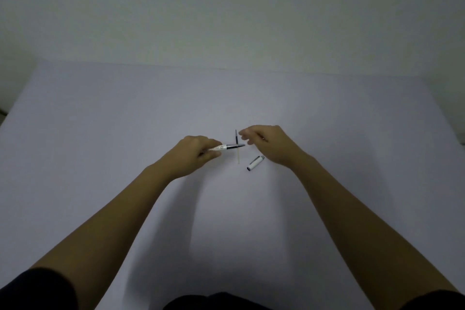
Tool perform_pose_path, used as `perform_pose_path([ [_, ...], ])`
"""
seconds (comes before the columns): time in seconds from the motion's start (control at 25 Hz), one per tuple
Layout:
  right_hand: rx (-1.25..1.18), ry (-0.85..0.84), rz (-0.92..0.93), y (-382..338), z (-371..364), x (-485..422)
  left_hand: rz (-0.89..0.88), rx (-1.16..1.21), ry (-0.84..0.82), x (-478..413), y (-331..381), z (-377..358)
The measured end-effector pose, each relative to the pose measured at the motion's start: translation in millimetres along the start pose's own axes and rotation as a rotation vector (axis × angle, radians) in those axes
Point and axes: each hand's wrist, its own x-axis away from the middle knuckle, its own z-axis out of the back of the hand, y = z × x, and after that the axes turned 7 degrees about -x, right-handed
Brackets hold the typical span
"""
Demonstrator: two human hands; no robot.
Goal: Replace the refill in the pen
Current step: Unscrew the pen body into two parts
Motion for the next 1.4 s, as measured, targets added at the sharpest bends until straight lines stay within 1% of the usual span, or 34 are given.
perform_pose_path([
  [0.12, 0.139, -0.194, -0.061, -17, 2, 2, -0.057, -0.037, 0.020, 4, 8, 6],
  [0.2, 0.174, -0.234, -0.062, -22, 4, 4, -0.039, -0.007, 0.049, 8, 12, 8],
  [0.28, 0.170, -0.212, -0.027, -25, 7, 8, -0.021, 0.024, 0.067, 13, 16, 8],
  [0.44, 0.227, -0.049, 0.187, -28, 8, 16, 0.022, 0.127, 0.116, 18, 23, 6],
  [0.52, 0.188, -0.003, 0.236, -28, 7, 22, 0.016, 0.141, 0.149, 20, 25, 6],
  [0.68, 0.179, -0.039, 0.177, -31, 9, 28, -0.044, 0.105, 0.177, 24, 30, 8],
  [0.8, 0.090, -0.018, 0.225, -34, 11, 27, -0.049, 0.106, 0.206, 25, 32, 11],
  [0.88, 0.046, -0.010, 0.217, -35, 12, 29, -0.042, 0.103, 0.225, 24, 32, 11],
  [0.96, 0.075, -0.026, 0.152, -32, 12, 30, -0.044, 0.095, 0.228, 25, 32, 10],
  [1.0, 0.109, -0.030, 0.148, -32, 13, 30, -0.050, 0.091, 0.227, 25, 32, 10],
  [1.04, 0.116, -0.024, 0.160, -31, 12, 29, -0.056, 0.087, 0.225, 26, 33, 10],
  [1.2, 0.012, 0.030, 0.250, -38, 12, 31, -0.036, 0.110, 0.249, 26, 32, 12],
  [1.32, 0.036, 0.018, 0.179, -39, 15, 32, -0.056, 0.101, 0.250, 26, 32, 14],
  [1.4, 0.058, -0.007, 0.178, -39, 17, 30, -0.077, 0.078, 0.240, 26, 34, 13],
])
